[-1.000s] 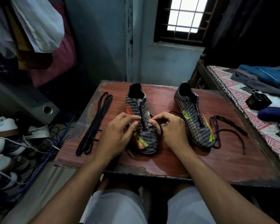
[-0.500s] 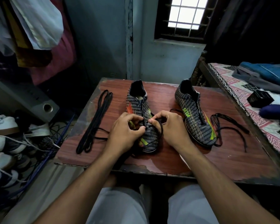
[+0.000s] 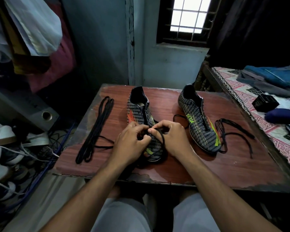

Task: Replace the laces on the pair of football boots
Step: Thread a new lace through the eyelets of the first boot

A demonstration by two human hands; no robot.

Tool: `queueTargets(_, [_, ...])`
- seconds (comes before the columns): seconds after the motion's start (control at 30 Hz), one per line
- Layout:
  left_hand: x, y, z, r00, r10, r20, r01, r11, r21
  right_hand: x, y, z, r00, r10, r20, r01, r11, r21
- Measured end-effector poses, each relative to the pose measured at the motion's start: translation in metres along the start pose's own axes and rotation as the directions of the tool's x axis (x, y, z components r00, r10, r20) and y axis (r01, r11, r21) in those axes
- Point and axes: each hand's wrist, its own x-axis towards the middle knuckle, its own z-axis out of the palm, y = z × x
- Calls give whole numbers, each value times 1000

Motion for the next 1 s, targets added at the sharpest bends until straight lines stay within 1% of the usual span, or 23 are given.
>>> queueTargets(0.1, [1,1,0,999,-36,-4,36,998,44,-11,2,6,997,-55,-48,58,996,61])
queueTargets(0.2, [0,4,3,996,-77,-41,79,995,53,-15,4,6,989,-119,-91,122,992,35])
queueTargets(0.27, [-2,7,5,992,-111,-61,113,993,41,-14,5,6,986,-133,-101,137,990,33])
queueTargets(0.4, [-6,9,6,975,-161,-154,159,987,-20,-18,3,7,977,-177,-120,179,984,10])
queueTargets(0.5, [-9,13,8,967,-160,-201,149,987,-66,-19,2,7,973,-190,-128,194,981,15])
queueTargets(0.53, [-10,11,8,965,-163,-206,144,984,-100,-20,3,7,976,-177,-128,182,983,25])
queueTargets(0.63, [-5,5,-2,952,-227,-206,154,935,-318,-20,-1,7,982,-132,-137,140,989,51])
queueTargets(0.7, [-1,-3,-10,938,-282,-199,160,867,-472,-20,-1,7,984,-119,-132,128,990,65])
queueTargets(0.77, [2,-11,-17,926,-314,-209,127,782,-610,-18,1,7,986,-120,-115,129,989,76])
queueTargets(0.87, [3,-20,-22,926,-299,-230,95,775,-625,-18,1,6,980,-153,-126,162,984,68])
queueTargets(1.0, [4,-24,-23,951,-236,-198,68,787,-613,-25,-9,4,935,-280,-215,292,956,24])
